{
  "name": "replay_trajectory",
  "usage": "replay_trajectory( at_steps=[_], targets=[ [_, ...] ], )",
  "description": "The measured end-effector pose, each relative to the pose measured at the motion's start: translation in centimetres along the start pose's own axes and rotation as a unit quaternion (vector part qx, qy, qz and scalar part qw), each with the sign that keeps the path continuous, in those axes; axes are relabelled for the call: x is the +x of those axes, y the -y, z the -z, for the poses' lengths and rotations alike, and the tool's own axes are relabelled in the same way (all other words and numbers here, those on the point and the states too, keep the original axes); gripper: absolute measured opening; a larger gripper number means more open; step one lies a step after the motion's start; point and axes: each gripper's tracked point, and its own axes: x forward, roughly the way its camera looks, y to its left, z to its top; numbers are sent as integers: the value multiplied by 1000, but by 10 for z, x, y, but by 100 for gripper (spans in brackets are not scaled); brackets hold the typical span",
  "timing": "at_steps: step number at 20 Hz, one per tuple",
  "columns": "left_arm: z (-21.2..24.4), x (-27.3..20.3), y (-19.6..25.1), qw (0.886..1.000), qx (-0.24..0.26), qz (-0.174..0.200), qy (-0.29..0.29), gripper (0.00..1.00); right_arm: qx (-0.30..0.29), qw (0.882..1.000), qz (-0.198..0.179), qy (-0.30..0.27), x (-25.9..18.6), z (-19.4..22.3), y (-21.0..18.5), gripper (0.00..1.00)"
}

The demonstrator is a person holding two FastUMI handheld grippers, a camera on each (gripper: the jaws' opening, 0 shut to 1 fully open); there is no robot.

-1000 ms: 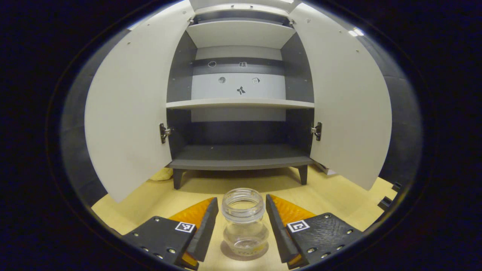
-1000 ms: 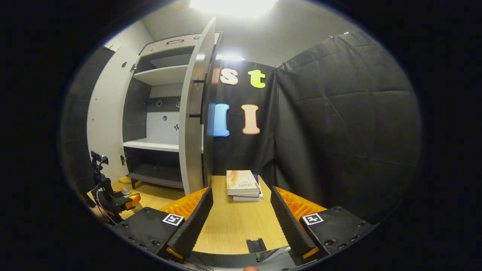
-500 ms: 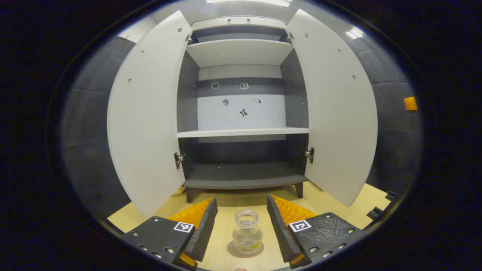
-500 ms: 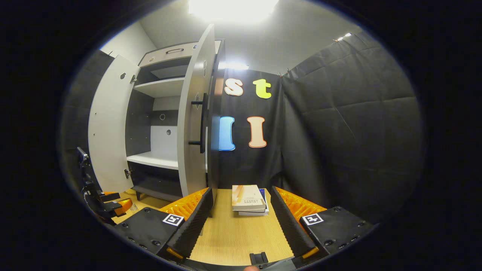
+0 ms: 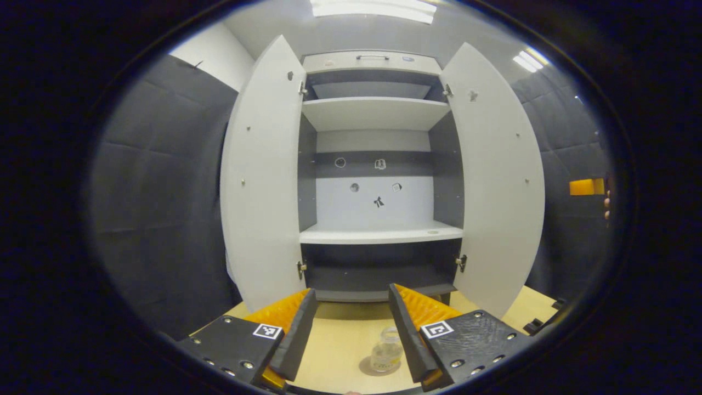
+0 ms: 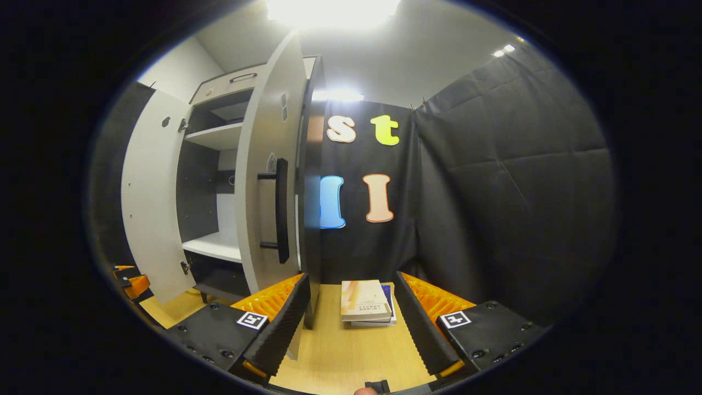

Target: Grasp the bottle in the cabinet with the left hand and place it on the coaster, then close the right door with the right hand and the left door with the left hand.

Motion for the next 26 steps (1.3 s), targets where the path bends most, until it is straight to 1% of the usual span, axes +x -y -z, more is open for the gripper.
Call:
replay_trajectory(
  at_steps=[2,5,6,7,9,10,12,13,15,16,17,18,21,24,25,26],
  targets=[
    [-17,-6,-29,1000,10,-21,13,76,19,1000,8,3,11,-10,1,98],
    [-28,-14,-66,999,22,-39,18,76,47,998,28,19,28,-31,4,98],
    [-30,-16,-80,998,26,-48,19,76,53,998,38,23,34,-37,7,94],
    [-30,-17,-94,998,28,-59,18,77,60,997,47,25,38,-40,8,98],
    [-29,-20,-120,997,26,-75,14,77,75,995,58,35,46,-51,5,97],
    [-30,-20,-131,997,24,-77,14,77,84,994,58,39,50,-55,1,98],
    [-30,-22,-155,996,28,-87,12,77,92,993,61,38,55,-54,-5,98],
    [-30,-22,-169,995,31,-94,10,77,90,993,62,36,56,-54,-9,98],
    [-34,-20,-192,994,34,-103,11,76,79,995,49,27,60,-52,-26,97],
    [-35,-20,-202,994,33,-106,10,76,66,996,55,26,61,-53,-30,92],
    [-35,-17,-214,993,33,-109,11,77,46,997,63,27,60,-52,-28,91],
    [-36,-17,-224,993,33,-112,12,76,32,996,71,32,60,-55,-30,96],
    [-36,-14,-248,992,35,-117,15,76,17,996,79,30,56,-57,-39,95],
    [-38,-9,-263,993,30,-116,20,77,18,995,92,34,51,-57,-47,95],
    [-38,-6,-267,993,26,-114,22,76,20,995,92,32,50,-56,-52,95],
    [-37,-3,-269,993,24,-111,23,77,23,995,89,33,50,-56,-58,95]
  ],
)
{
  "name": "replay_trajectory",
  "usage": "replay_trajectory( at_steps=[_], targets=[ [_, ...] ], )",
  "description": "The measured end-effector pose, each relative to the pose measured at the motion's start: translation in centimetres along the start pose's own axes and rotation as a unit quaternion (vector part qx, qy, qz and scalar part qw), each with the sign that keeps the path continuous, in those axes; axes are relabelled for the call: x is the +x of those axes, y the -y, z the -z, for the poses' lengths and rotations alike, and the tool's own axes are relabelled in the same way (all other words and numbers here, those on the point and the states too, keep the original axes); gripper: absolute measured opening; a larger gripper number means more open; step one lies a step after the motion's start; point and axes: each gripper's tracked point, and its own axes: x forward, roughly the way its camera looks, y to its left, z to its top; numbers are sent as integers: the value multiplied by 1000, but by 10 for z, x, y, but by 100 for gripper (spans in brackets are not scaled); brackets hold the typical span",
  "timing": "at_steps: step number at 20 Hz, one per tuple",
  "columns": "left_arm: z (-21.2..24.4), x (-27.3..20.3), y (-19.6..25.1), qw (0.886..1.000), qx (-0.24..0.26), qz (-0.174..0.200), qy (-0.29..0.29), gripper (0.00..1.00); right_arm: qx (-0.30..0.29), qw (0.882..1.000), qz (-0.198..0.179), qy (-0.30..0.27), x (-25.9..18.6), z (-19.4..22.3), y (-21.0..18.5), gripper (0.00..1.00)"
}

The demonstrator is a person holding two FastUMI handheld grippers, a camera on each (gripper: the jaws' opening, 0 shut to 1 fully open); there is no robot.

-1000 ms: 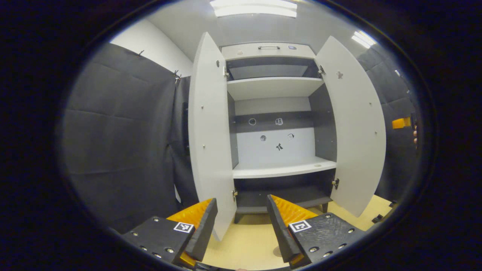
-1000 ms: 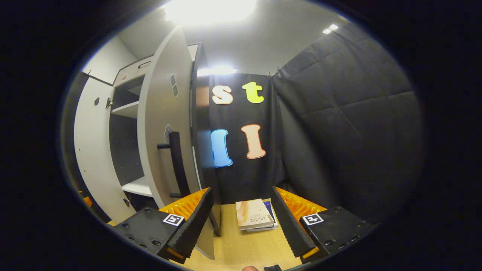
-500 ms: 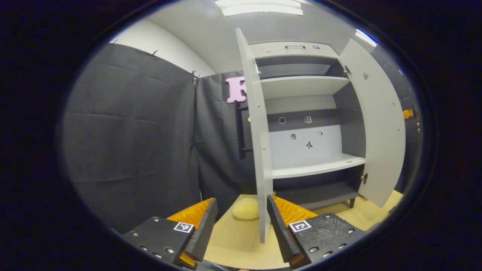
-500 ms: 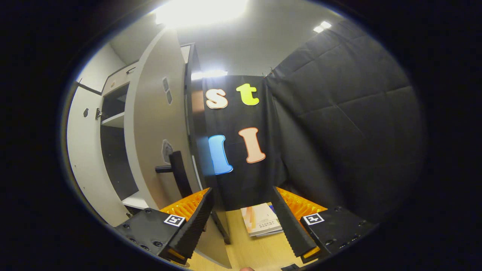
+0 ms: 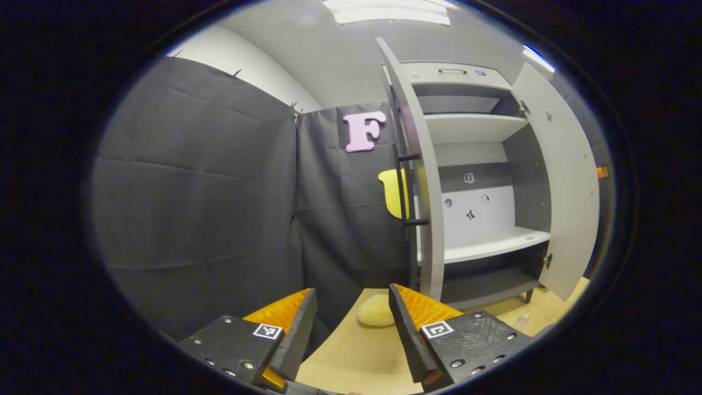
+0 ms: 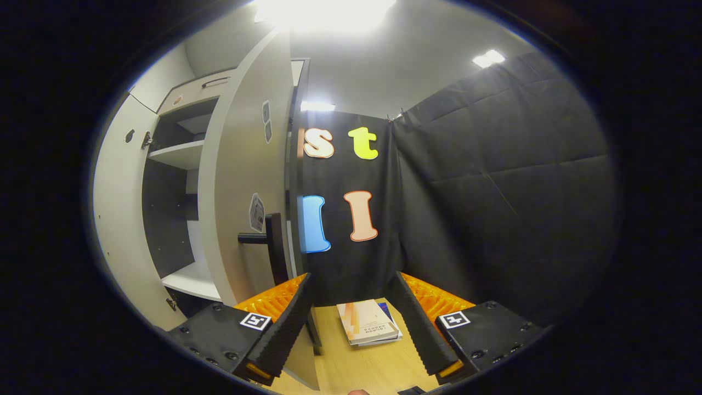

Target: Grasp the bottle in the cabinet with the left hand and place it on the coaster, then close the right door with the right hand and the left door with the left hand.

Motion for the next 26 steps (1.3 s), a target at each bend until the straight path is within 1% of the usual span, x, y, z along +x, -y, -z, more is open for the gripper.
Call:
replay_trajectory(
  at_steps=[3,4,5,9,10,11,12,13,15,16,17,19,20,21,24,26],
  targets=[
    [7,7,-8,1000,-1,4,-1,77,-1,1000,-11,-1,-5,1,-20,95],
    [8,8,-9,1000,-4,7,-3,77,-3,1000,-14,1,-6,0,-27,90],
    [10,10,-9,1000,-6,11,-2,77,-4,1000,-19,2,-7,1,-34,95],
    [14,16,-17,1000,-8,17,-1,77,-4,999,-31,3,-10,2,-59,95],
    [13,17,-19,1000,-8,19,-1,77,-6,999,-32,4,-11,2,-64,90],
    [14,18,-22,1000,-7,20,0,77,-6,999,-32,5,-11,2,-68,90],
    [14,18,-25,1000,-5,19,1,76,-5,999,-33,5,-11,4,-72,90],
    [15,19,-28,1000,-4,18,2,77,-2,999,-34,6,-11,5,-76,95],
    [16,19,-34,1000,-5,16,2,77,5,999,-45,0,-10,8,-89,95],
    [16,20,-37,1000,-7,14,1,77,10,999,-54,-1,-9,8,-97,90],
    [17,19,-40,1000,-11,13,0,77,14,998,-62,-2,-7,9,-105,95],
    [19,18,-46,1000,-14,9,-2,77,17,997,-77,-6,-3,11,-123,95],
    [19,16,-50,1000,-13,5,-2,77,14,996,-84,-7,0,10,-131,91],
    [21,16,-54,1000,-11,2,-4,77,10,996,-88,-7,3,10,-139,95],
    [26,11,-66,1000,-12,-12,-13,77,5,994,-108,-9,12,11,-167,95],
    [29,10,-70,999,-18,-18,-21,77,-3,994,-111,-11,18,11,-172,96]
  ],
)
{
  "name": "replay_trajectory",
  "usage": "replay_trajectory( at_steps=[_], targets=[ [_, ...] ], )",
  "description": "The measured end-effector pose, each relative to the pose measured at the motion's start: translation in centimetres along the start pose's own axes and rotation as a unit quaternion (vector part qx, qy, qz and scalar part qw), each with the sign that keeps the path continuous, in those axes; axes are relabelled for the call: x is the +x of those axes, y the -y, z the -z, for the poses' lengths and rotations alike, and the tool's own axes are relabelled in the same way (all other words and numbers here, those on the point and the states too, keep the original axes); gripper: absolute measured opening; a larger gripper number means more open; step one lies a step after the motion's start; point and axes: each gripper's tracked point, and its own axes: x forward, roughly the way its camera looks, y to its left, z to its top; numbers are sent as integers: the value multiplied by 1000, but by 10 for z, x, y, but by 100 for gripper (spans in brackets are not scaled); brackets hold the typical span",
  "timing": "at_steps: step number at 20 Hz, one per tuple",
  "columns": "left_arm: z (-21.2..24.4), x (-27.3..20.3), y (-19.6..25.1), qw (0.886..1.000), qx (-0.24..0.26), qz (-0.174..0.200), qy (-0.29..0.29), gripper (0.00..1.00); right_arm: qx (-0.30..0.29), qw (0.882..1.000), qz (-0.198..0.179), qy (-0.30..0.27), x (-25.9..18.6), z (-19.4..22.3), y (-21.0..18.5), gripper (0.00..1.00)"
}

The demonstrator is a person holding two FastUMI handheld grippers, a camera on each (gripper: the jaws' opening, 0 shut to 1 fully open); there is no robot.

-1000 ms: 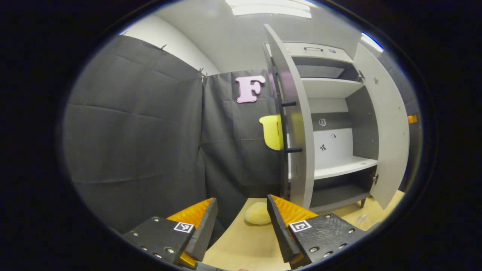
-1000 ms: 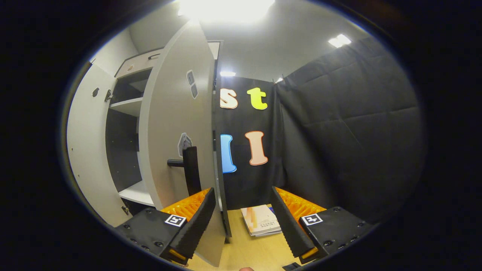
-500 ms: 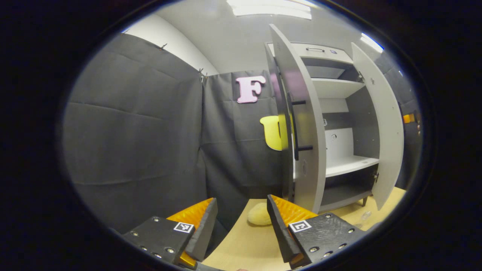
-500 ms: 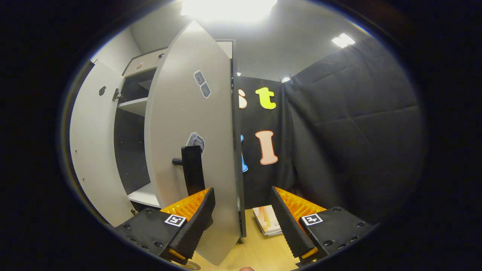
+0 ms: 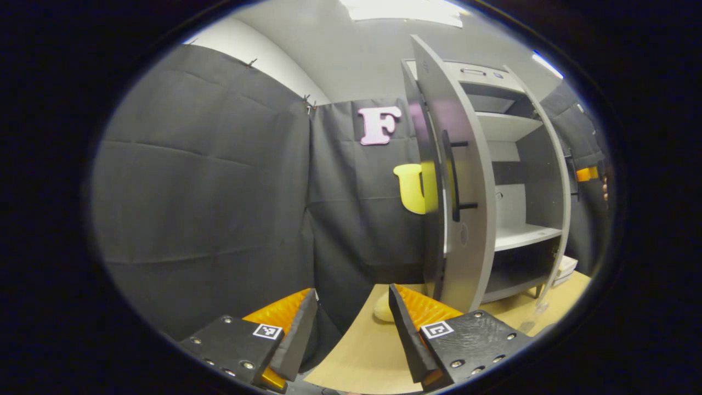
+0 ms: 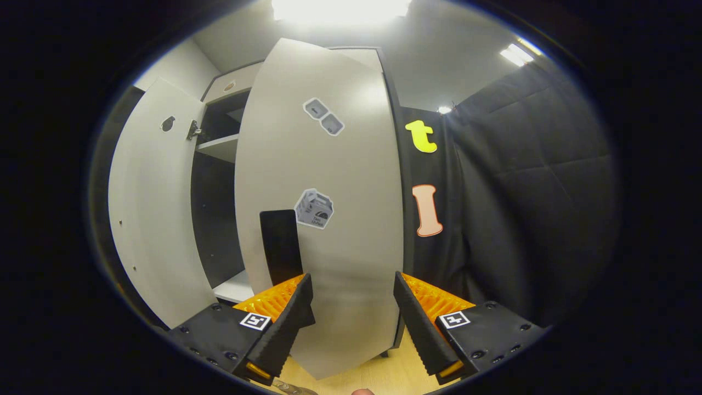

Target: Grasp the bottle in the cabinet with the left hand and place it on the coaster, then close the right door with the right hand and the left door with the left hand.

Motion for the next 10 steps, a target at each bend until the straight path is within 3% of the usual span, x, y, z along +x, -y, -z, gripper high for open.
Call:
replay_trajectory(
  at_steps=[1,2,10],
  targets=[
    [0,0,-2,1000,-2,-3,-2,77,-6,1000,2,0,1,1,-1,91],
    [1,-2,-5,1000,-4,-6,-3,77,-10,1000,2,2,1,0,-3,95],
    [-11,15,-8,999,-28,1,-26,77,-28,1000,8,9,-8,0,-4,96]
  ],
)
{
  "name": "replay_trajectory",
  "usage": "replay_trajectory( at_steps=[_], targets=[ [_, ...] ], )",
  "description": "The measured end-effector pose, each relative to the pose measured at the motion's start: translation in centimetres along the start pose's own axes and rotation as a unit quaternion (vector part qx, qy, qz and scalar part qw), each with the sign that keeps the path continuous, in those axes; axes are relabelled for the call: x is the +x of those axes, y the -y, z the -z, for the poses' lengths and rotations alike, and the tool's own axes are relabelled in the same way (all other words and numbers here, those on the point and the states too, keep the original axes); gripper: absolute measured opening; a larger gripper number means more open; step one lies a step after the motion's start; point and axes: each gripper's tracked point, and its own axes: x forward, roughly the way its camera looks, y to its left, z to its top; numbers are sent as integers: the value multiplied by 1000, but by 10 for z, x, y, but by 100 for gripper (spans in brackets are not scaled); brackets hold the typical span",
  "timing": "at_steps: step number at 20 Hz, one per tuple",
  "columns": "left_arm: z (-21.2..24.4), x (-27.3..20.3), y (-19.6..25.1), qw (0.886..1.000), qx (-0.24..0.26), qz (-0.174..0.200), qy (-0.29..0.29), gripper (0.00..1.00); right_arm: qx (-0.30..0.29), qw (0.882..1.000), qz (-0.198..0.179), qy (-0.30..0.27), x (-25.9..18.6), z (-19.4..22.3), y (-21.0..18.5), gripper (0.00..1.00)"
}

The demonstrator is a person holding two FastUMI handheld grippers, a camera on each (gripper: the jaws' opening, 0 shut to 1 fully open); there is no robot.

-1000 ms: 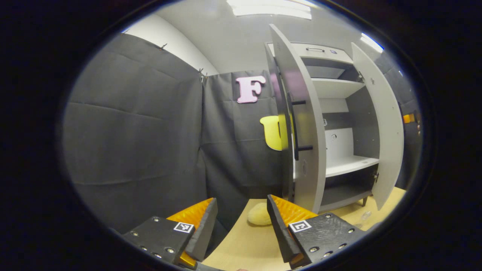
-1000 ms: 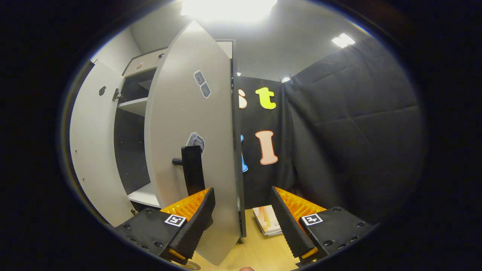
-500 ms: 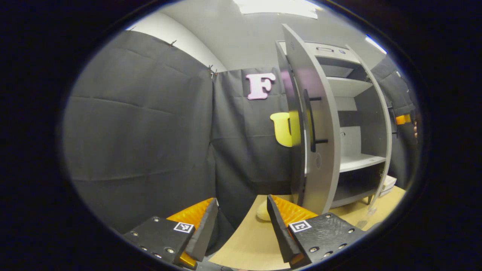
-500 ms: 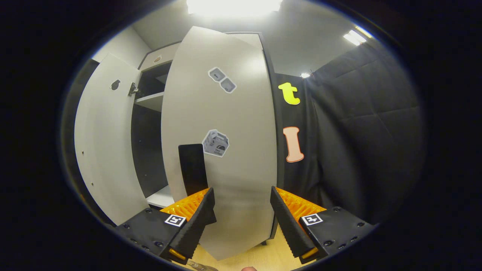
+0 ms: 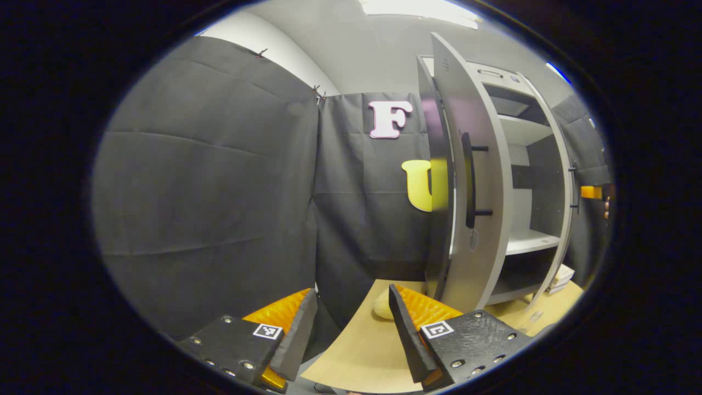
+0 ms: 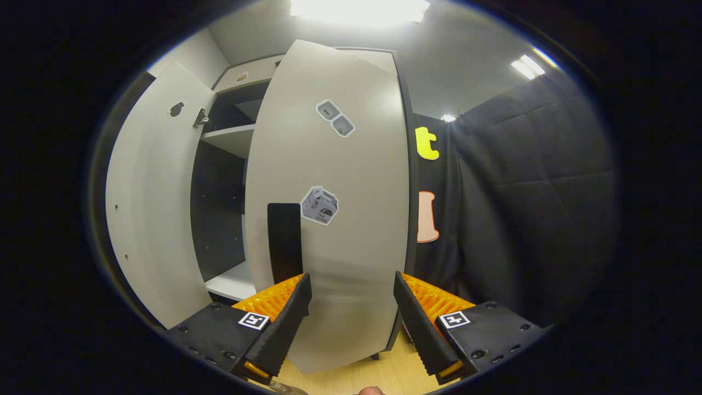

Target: Grasp the bottle in the cabinet with the left hand and place it on the coaster, then close the right door with the right hand and the left door with the left hand.

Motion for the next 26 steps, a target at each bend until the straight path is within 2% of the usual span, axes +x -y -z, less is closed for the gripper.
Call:
replay_trajectory(
  at_steps=[1,4,7,9,10,11,13,14,15,20,23,26],
  targets=[
    [-8,6,3,1000,-2,6,-2,77,1,1000,-1,-2,-3,2,0,92],
    [-29,27,14,1000,-7,20,-3,77,-10,1000,-1,-8,-17,10,6,96],
    [-52,46,29,999,-10,34,3,77,-24,999,7,-20,-34,29,18,92],
    [-64,58,39,999,-13,45,6,77,-14,999,2,-34,-44,43,24,96],
    [-70,64,46,998,-15,54,6,77,-8,999,1,-40,-48,49,28,93],
    [-75,73,52,998,-15,58,5,77,-4,999,2,-46,-52,56,32,97],
    [-87,86,60,998,-11,64,7,77,-3,998,8,-56,-58,66,41,97],
    [-92,90,64,998,-9,68,7,77,-4,998,10,-61,-60,70,45,93],
    [-97,94,71,997,-7,75,7,77,-5,998,12,-64,-62,72,49,97],
    [-118,99,107,994,14,103,31,76,-7,997,23,-68,-74,77,72,96],
    [-119,95,116,994,32,89,46,76,-5,997,29,-72,-80,80,89,97],
    [-119,94,115,995,23,84,46,77,-1,997,34,-73,-84,79,103,97]
  ],
)
